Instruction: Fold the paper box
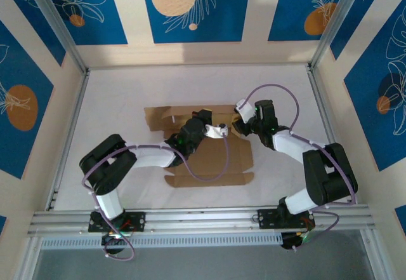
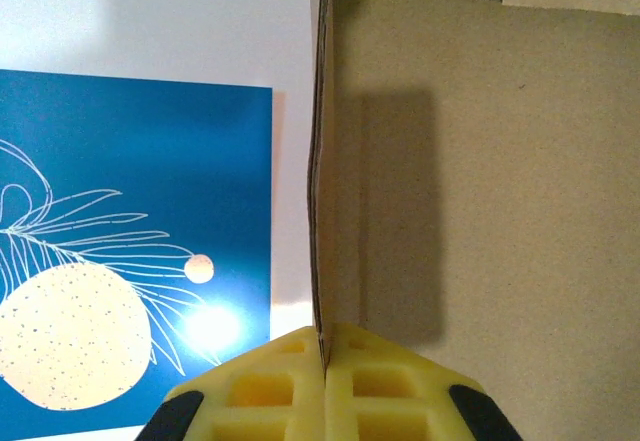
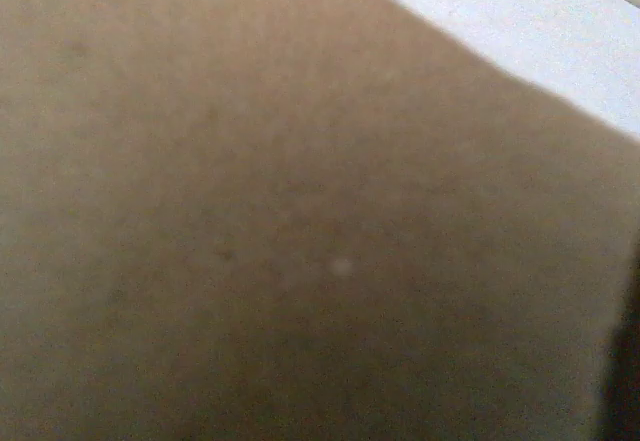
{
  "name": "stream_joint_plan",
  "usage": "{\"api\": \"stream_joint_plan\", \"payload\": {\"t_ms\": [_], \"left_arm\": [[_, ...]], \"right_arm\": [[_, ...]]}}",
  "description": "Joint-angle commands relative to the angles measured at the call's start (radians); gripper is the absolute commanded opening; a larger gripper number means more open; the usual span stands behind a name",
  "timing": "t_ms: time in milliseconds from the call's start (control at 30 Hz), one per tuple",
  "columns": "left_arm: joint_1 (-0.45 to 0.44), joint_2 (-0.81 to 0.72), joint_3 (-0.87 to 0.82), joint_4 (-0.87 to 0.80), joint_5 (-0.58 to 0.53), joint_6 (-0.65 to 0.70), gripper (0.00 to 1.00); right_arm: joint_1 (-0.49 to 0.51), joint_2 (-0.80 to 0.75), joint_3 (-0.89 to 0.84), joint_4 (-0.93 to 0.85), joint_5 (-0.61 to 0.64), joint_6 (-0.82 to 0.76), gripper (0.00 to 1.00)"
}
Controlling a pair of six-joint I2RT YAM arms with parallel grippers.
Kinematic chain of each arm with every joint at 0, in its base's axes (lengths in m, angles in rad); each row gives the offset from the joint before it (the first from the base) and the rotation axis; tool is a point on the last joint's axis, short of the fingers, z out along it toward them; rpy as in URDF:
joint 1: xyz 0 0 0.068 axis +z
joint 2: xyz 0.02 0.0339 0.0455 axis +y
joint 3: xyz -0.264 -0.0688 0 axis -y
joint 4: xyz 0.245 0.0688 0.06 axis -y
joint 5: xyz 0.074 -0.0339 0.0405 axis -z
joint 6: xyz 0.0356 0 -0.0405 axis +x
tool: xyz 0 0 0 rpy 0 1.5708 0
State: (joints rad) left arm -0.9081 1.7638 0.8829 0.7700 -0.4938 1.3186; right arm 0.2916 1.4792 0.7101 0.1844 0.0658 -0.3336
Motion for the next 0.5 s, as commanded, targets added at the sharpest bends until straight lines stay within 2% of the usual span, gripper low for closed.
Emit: {"api": "stream_joint_plan", "payload": {"t_ms": [0,100,200,333,467], "left_arm": [[-0.014,-0.003,0.0,-0.018,0.031,-0.011,0.0],[-0.014,-0.01,0.002,-0.022,0.029,-0.02,0.0],[-0.014,-0.014,0.004,-0.036,0.031,-0.03,0.0],[-0.02,-0.019,0.008,-0.05,0.028,-0.038,0.0],[-0.028,-0.018,0.017,-0.067,0.014,-0.048,0.0]], "right_arm": [[0.019,0.028,-0.001,0.022,0.091,-0.024,0.47],[0.036,0.049,-0.008,0.035,0.167,-0.035,0.45],[0.04,0.056,-0.015,0.047,0.227,-0.009,0.36],[0.045,0.055,-0.007,0.042,0.245,0.026,0.21],[0.059,0.073,0.019,0.025,0.312,0.051,0.16]]}}
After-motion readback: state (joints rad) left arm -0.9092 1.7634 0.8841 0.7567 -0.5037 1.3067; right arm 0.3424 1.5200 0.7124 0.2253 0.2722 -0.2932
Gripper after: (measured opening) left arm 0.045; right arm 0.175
